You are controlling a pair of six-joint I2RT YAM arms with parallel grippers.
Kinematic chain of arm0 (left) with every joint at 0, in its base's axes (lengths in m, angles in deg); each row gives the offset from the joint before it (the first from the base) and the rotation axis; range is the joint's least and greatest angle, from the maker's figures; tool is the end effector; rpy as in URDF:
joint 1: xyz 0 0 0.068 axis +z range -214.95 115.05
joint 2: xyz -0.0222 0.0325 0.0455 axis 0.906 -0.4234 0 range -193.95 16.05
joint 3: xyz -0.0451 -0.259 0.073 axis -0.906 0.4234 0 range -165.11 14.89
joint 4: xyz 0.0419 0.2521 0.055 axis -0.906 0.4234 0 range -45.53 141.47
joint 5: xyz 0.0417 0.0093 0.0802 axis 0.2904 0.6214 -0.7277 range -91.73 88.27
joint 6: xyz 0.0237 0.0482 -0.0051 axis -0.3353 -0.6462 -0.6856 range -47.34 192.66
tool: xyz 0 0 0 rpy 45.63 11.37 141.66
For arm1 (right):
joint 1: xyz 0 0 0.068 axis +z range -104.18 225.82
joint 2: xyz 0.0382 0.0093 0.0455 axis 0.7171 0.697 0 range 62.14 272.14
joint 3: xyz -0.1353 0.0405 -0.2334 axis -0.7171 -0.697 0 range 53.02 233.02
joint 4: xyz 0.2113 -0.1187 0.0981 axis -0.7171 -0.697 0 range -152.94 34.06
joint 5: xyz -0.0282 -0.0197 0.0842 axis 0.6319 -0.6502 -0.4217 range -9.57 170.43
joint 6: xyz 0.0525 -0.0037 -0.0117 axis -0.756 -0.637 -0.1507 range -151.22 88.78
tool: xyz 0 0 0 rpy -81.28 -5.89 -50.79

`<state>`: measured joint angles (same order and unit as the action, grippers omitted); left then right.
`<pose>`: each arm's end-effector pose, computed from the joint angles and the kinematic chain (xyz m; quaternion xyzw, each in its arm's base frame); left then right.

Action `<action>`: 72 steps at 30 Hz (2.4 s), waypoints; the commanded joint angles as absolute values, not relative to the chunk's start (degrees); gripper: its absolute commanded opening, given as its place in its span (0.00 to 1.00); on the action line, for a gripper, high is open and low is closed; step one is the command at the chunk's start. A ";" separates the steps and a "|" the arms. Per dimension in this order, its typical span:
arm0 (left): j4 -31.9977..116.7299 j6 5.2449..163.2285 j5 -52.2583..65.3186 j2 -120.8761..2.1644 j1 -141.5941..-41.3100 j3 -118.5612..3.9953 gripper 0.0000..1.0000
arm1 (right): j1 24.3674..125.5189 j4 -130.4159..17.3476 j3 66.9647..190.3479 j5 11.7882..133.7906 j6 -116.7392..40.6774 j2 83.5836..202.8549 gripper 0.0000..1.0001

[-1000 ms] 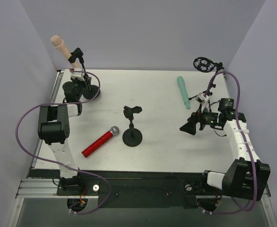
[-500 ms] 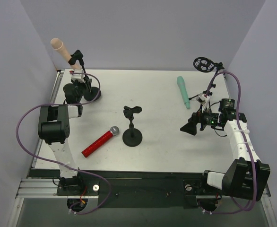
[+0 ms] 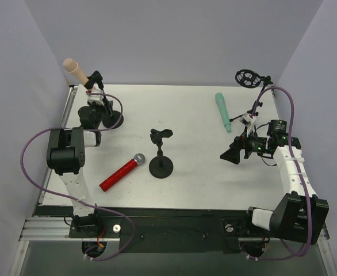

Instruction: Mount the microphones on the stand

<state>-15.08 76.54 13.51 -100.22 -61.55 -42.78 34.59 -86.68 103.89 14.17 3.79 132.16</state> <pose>0.4239 0.0158 0.1741 0.0502 0.6997 -0.0959 0.7062 0.2396 -0.0144 0.2703 -0.3455 0.7312 0.3594 0.4656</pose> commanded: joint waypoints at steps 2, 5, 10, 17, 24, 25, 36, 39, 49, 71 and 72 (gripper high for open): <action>-21.71 76.26 12.42 -97.16 -61.79 -41.63 0.54 | 34.13 -88.37 106.20 11.70 5.61 131.13 0.97; -21.54 76.08 11.19 -96.02 -62.05 -40.49 0.60 | 34.04 -88.37 106.20 11.44 5.61 130.78 0.97; -20.83 75.82 10.93 -94.26 -62.05 -38.29 0.65 | 33.78 -88.46 106.20 11.17 5.70 130.43 0.97; -17.68 76.87 9.52 -90.57 -62.31 -34.69 0.75 | 33.69 -88.99 106.55 10.56 5.96 129.64 0.97; -13.98 78.01 7.85 -88.10 -62.76 -31.27 0.81 | 33.69 -90.74 107.25 9.94 7.45 128.68 0.97; -13.72 78.71 7.67 -87.58 -62.76 -30.82 0.81 | 33.60 -90.92 107.25 9.77 7.72 128.67 0.97; -10.38 82.33 3.29 -78.45 -64.43 -23.17 0.82 | 33.69 -93.29 108.13 9.06 9.65 126.92 0.97; -7.49 81.62 3.45 -75.45 -64.43 -22.82 0.82 | 33.69 -93.73 108.22 8.71 10.00 126.65 0.97; 30.35 86.63 17.83 -52.69 -70.05 -29.13 0.82 | 34.65 -94.87 107.60 10.55 11.85 126.03 0.97; 69.52 88.66 14.97 -60.93 -76.99 -41.80 0.79 | 36.85 -96.37 107.43 14.77 14.57 129.46 0.98; 69.78 88.39 14.79 -61.12 -76.99 -41.72 0.79 | 36.85 -96.46 107.60 14.95 14.66 129.46 0.98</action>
